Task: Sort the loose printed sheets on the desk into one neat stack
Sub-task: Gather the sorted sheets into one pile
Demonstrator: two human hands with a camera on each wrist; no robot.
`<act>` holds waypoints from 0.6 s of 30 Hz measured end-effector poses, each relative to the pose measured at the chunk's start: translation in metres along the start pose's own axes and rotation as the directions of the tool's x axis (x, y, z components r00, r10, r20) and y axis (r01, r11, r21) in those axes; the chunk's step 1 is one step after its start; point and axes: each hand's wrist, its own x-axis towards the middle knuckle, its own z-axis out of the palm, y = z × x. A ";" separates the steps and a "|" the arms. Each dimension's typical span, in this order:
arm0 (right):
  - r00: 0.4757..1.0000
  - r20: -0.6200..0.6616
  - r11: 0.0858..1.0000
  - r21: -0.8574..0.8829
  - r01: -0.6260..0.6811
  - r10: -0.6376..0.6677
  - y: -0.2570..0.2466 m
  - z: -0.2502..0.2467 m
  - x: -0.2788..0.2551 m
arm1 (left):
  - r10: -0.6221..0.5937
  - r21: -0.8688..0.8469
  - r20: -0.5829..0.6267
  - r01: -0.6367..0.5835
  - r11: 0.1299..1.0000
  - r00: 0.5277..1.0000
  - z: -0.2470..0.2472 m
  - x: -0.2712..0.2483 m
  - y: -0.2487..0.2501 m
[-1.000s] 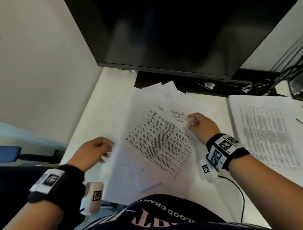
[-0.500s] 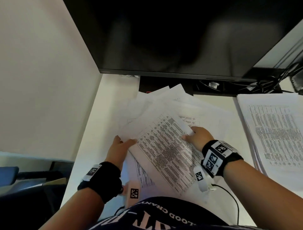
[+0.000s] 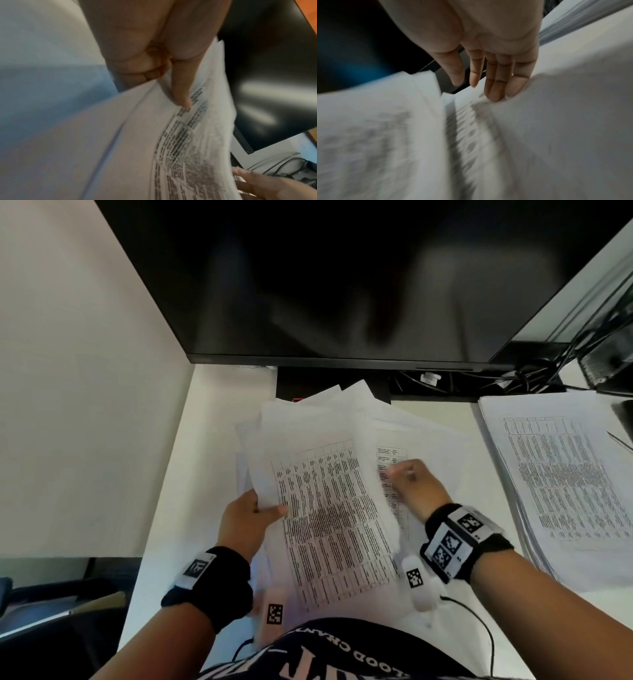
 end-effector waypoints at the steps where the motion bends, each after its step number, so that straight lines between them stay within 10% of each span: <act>1: 0.998 -0.069 1.000 0.022 0.005 -0.003 -0.001 -0.009 0.005 | -0.014 -0.026 0.033 0.015 1.000 0.999 -0.004 -0.003 0.000; 7: 0.977 -0.185 0.981 -0.178 0.074 -0.107 -0.013 -0.035 0.044 | -0.011 -0.008 0.207 0.013 1.000 0.978 -0.016 -0.023 -0.001; 11: 0.974 -0.016 0.965 -0.139 0.222 -0.226 -0.032 -0.033 0.058 | 0.070 0.017 0.252 -0.077 0.997 0.965 -0.017 -0.033 0.000; 18: 0.937 0.163 0.576 -0.751 0.322 -0.310 -0.058 -0.018 0.077 | 0.067 0.061 0.359 -0.095 0.994 0.931 -0.018 -0.049 0.007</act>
